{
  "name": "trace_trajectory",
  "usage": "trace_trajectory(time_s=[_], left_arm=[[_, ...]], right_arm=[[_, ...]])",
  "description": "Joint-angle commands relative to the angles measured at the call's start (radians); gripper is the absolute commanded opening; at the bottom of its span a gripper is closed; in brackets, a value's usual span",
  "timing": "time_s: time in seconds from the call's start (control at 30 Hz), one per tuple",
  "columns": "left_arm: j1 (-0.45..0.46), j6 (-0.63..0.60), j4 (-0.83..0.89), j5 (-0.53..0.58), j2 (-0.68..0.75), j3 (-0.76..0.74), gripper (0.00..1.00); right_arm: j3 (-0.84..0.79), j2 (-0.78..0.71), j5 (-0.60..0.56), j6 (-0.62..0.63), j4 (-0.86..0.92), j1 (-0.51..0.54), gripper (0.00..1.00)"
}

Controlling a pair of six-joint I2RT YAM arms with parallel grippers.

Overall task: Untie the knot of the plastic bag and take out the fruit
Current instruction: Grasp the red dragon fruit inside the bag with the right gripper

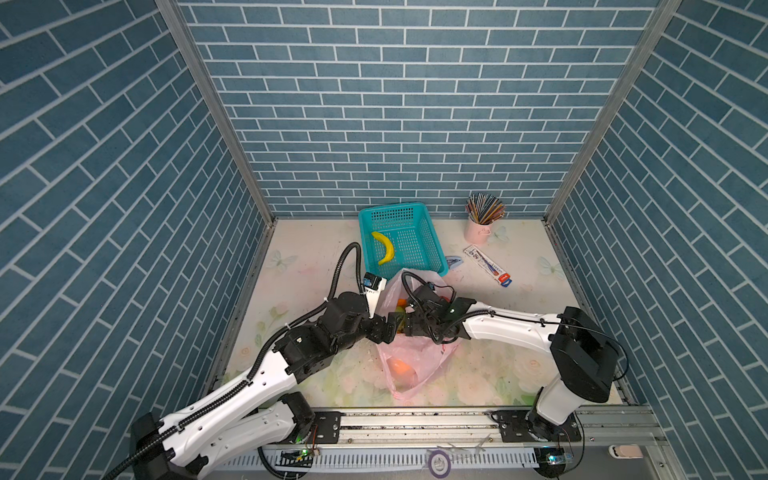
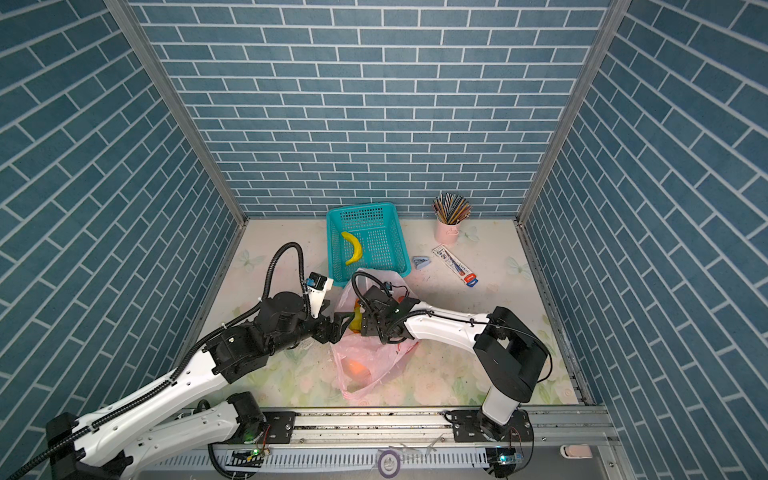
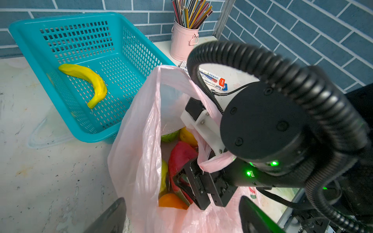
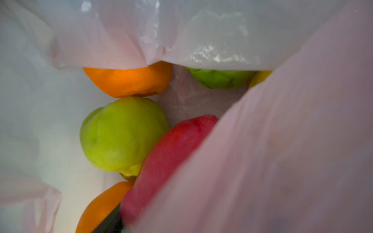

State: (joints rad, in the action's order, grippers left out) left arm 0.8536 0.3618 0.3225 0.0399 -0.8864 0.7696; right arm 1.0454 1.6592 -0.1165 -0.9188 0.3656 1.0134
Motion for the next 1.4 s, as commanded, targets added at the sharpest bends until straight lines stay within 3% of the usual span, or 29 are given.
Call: trace_trajectory(time_s=[0.0,0.2,0.47,0.87,1.17,1.37], left_arm=[[-0.006,0.009,-0.020,0.025,0.001,-0.010,0.88],[-0.007,0.029,-0.019,0.033,-0.014,0.004,0.88],[-0.023,0.023,-0.032,0.025,-0.049,0.036,0.88],[-0.079,0.017,-0.149,0.026,-0.138,0.117,0.88],[-0.100,-0.104,-0.231,-0.037,-0.346,0.270,0.87],[-0.136,-0.111,-0.262,-0.067,-0.469,0.340,0.87]], right_arm=[[-0.035,-0.050,0.012,0.004,-0.006,0.001,0.59],[-0.085,-0.150,0.008,0.059,-0.110,0.001,0.50],[-0.123,-0.256,0.005,0.134,-0.212,0.002,0.50],[-0.231,-0.373,0.106,0.284,-0.403,0.007,0.51],[-0.229,-0.395,0.137,0.322,-0.413,0.016,0.49],[-0.232,-0.414,0.134,0.333,-0.411,0.033,0.48]])
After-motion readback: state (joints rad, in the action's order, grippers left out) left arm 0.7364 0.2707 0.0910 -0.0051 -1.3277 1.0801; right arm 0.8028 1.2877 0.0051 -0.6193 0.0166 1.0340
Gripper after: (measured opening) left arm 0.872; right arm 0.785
